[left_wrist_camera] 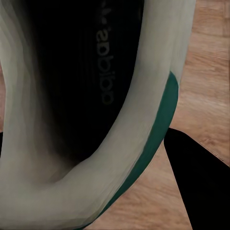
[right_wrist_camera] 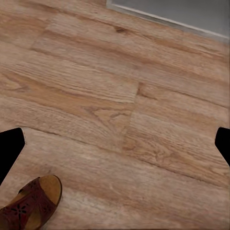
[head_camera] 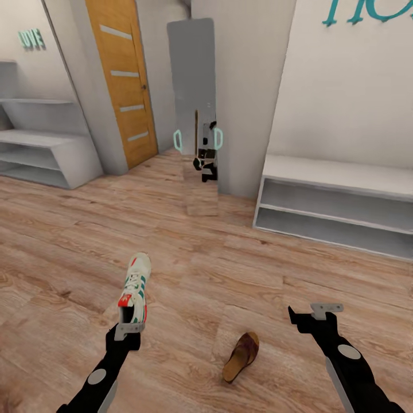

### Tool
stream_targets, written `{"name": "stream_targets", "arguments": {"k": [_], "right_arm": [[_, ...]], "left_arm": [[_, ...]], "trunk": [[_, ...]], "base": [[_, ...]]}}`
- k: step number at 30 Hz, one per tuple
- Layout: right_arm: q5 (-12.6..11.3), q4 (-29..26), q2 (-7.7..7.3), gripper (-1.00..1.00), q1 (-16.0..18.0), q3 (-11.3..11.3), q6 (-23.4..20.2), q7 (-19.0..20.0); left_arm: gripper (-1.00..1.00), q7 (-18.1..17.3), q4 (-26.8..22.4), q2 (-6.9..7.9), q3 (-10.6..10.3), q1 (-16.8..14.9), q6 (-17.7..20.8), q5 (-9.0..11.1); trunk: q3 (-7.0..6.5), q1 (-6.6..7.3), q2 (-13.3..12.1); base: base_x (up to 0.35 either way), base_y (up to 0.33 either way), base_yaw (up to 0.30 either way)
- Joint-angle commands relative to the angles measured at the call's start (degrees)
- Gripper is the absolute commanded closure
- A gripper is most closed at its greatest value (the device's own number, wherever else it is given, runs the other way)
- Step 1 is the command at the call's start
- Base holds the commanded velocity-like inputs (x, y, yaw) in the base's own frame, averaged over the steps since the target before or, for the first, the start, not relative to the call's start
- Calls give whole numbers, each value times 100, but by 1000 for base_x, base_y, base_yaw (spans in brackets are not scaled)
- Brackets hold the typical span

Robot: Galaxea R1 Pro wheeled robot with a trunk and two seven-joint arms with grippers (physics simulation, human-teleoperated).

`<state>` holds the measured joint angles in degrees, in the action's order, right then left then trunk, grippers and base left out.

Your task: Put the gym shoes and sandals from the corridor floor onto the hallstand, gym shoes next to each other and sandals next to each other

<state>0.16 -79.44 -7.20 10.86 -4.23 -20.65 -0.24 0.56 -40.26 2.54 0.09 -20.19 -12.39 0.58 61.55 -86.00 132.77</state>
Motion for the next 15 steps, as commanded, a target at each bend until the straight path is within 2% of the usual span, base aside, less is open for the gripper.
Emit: {"name": "stream_targets", "arguments": {"k": [1,6,15], "right_arm": [[2,-10,-1,-100,4,1,-35,-2],[2,-10,-1,-100,4,1,-35,-2],[2,-10,-1,-100,4,1,-35,-2]], "left_arm": [[100,-7,1,1,0,-3,-18,5],[100,-4,0,1,0,-3,-18,4],[100,-3,0,1,7,-3,-18,4]], "trunk": [[-1,3,4],[-29,3,4],[-79,3,4]], "base": [[0,305,-194],[24,306,-194],[102,306,-194]]}}
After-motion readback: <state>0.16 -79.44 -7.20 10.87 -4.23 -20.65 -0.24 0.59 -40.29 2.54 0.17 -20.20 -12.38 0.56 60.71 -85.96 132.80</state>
